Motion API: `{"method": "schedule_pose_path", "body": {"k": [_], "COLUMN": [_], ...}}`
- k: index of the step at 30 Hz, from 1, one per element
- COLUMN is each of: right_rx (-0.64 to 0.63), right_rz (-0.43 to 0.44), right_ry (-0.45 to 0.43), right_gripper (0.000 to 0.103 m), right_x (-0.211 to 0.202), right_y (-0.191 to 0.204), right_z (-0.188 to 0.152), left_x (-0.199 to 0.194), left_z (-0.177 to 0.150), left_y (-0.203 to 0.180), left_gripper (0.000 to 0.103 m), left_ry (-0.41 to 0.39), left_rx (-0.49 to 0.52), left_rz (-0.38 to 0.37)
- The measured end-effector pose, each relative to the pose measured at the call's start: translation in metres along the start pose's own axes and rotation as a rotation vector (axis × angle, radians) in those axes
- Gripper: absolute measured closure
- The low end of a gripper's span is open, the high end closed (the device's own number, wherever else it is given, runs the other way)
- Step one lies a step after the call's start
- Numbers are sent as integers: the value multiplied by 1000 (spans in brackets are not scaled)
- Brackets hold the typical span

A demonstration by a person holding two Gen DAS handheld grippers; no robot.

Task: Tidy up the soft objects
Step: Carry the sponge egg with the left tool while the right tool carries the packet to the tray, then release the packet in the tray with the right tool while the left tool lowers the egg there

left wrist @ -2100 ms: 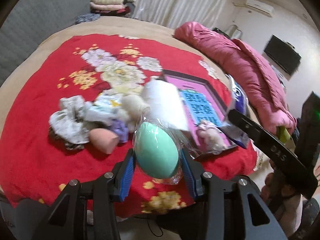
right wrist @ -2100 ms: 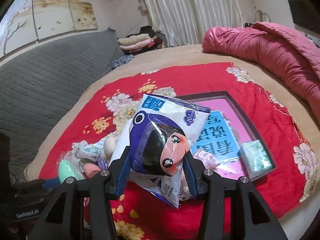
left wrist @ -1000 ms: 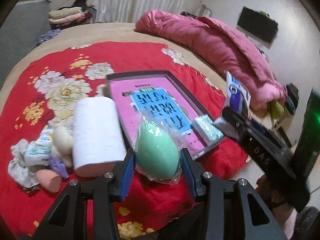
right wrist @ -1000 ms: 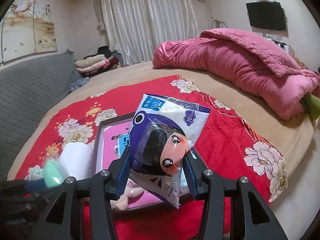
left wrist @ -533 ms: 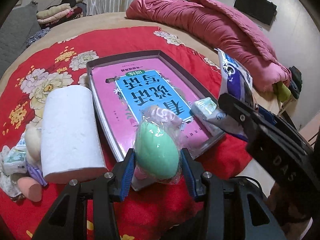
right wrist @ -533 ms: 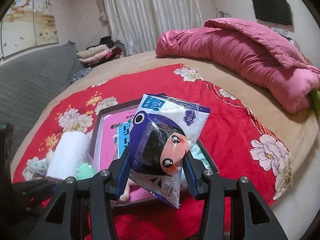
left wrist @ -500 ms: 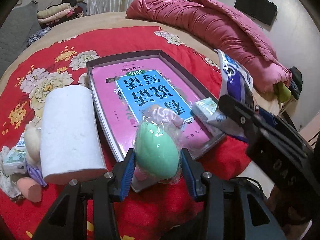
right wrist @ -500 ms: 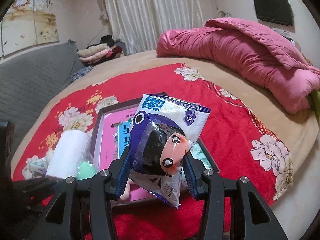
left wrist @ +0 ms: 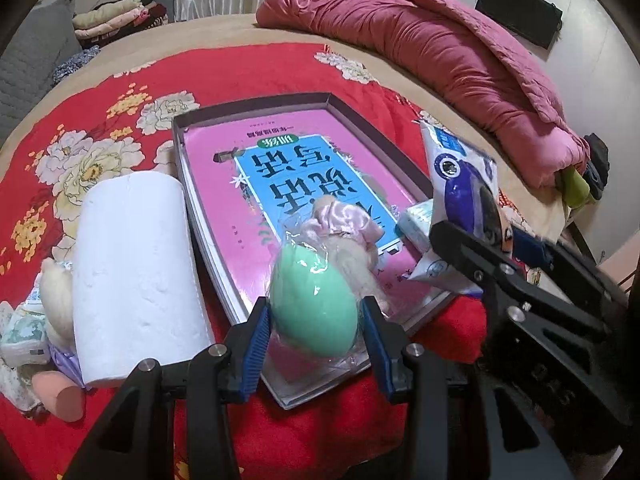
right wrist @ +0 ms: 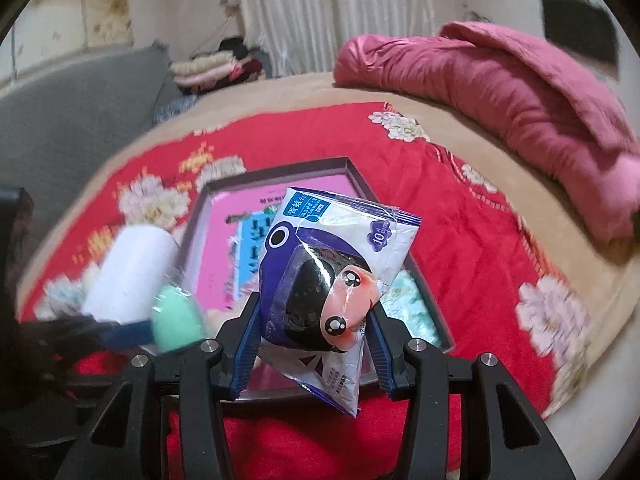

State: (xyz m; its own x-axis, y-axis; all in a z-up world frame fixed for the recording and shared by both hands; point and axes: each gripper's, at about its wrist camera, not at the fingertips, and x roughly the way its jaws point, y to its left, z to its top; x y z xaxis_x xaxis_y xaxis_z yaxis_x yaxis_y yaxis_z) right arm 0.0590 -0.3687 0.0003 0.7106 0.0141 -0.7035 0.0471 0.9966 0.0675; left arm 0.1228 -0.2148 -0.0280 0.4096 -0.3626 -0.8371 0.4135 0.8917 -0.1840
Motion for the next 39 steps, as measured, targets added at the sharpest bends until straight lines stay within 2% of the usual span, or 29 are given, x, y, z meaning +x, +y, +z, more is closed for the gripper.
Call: {"method": "schedule_pose_path", "body": {"k": [3, 5, 14, 20, 32, 36, 39], "right_rx": [-89, -98, -138, -186, -178, -170, -163], "right_rz": [-42, -12, 26, 14, 3, 6, -13], "right_ry": [21, 50, 178, 191, 204, 173, 131], "right_gripper": [53, 53, 53, 53, 51, 39, 38], "right_x": [8, 15, 43, 48, 51, 45, 35], "right_y": [5, 5, 6, 14, 13, 13, 11], "right_z": [1, 0, -6, -11, -11, -10, -8], "left_x": [1, 3, 6, 6, 14, 16, 17], "left_z": [1, 2, 5, 10, 16, 17, 17], "left_y": [3, 4, 10, 8, 12, 13, 13], "left_gripper": [58, 58, 58, 58, 58, 58, 58], "left_ry": [13, 21, 77, 96, 139, 145, 148], "left_rx": [-8, -7, 26, 33, 23, 13, 16], "left_rz": [-9, -16, -32, -49, -51, -54, -50]}}
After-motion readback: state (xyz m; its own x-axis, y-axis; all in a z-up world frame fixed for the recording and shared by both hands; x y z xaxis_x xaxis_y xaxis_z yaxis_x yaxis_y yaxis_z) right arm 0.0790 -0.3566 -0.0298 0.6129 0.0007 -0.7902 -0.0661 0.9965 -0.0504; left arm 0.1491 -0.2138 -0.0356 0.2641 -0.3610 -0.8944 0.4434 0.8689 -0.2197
